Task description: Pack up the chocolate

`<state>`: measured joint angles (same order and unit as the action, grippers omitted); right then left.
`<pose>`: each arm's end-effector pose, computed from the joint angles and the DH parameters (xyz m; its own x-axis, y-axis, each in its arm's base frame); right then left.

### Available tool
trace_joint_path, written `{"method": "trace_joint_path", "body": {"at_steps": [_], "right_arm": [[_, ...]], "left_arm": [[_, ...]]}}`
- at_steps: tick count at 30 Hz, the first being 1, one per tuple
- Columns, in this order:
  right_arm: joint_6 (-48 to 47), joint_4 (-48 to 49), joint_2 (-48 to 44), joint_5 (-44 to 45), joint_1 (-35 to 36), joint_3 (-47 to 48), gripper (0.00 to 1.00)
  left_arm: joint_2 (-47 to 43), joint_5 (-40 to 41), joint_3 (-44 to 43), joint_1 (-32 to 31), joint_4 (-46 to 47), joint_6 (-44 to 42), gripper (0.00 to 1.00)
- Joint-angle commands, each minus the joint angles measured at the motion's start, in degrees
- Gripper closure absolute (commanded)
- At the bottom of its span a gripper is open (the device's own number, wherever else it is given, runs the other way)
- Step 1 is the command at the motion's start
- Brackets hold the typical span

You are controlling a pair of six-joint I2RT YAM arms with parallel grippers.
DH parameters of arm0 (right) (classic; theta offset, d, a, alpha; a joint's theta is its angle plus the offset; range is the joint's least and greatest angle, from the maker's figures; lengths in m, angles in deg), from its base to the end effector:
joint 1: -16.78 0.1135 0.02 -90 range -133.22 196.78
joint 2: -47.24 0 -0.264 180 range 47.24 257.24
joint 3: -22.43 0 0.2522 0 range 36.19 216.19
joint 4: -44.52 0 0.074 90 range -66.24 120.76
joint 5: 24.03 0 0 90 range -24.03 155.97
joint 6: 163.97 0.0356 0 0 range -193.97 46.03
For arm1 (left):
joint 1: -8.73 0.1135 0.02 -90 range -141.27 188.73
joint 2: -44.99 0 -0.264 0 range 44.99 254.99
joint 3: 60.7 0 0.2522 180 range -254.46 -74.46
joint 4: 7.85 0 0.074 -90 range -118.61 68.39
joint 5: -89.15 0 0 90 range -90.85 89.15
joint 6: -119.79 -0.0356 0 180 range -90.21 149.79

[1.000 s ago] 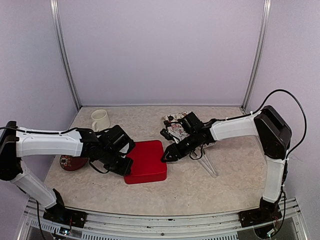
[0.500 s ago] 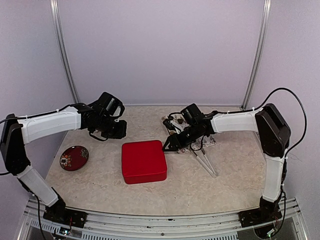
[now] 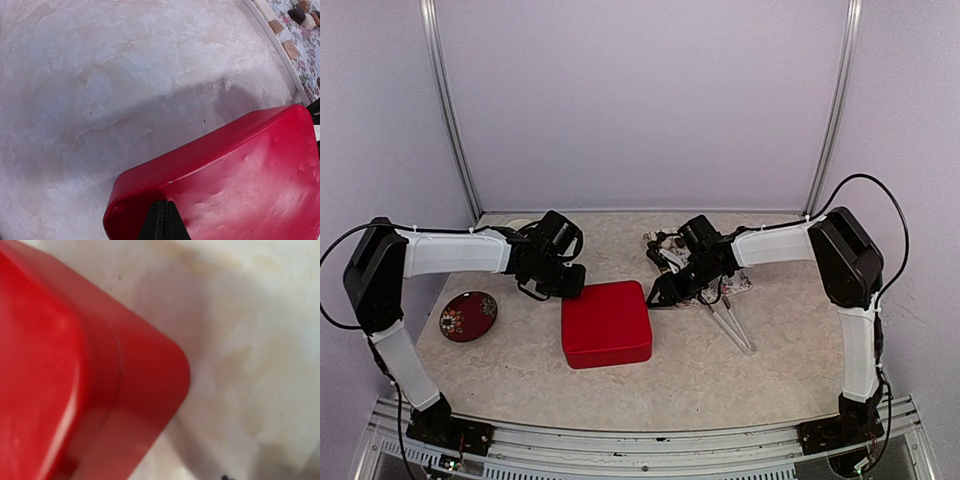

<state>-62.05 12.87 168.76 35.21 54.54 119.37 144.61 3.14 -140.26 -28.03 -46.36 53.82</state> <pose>0.3411 0.2872 0.1467 -0.7981 -0.3937 -0.4561 -0.5990 0.5995 0.5308 0.2884 -0.2123 0.1938 -0.8556 0.1321 -0.5004 0.2403 0.9577 -0.1581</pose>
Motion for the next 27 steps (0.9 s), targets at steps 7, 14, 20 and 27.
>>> {"method": "trace_joint_path", "body": {"at_steps": [7,14,20,27], "right_arm": [[-3.2,-4.97,-4.0,4.34,0.58,8.75,0.5],[-5.03,-6.82,-2.14,6.29,2.91,13.56,0.65],[-4.28,-5.76,3.82,5.29,3.99,13.81,0.74],[-4.19,-5.73,5.92,7.03,3.99,11.06,0.8]], "left_arm": [[-0.26,1.66,-2.27,-0.94,-2.99,-0.11,0.96],[-3.29,-0.05,-0.42,0.88,-1.05,0.67,0.96],[-3.89,-1.5,0.33,2.18,-0.12,0.54,0.97],[-5.55,-0.07,-0.44,2.42,-1.52,-0.37,0.97]]}}
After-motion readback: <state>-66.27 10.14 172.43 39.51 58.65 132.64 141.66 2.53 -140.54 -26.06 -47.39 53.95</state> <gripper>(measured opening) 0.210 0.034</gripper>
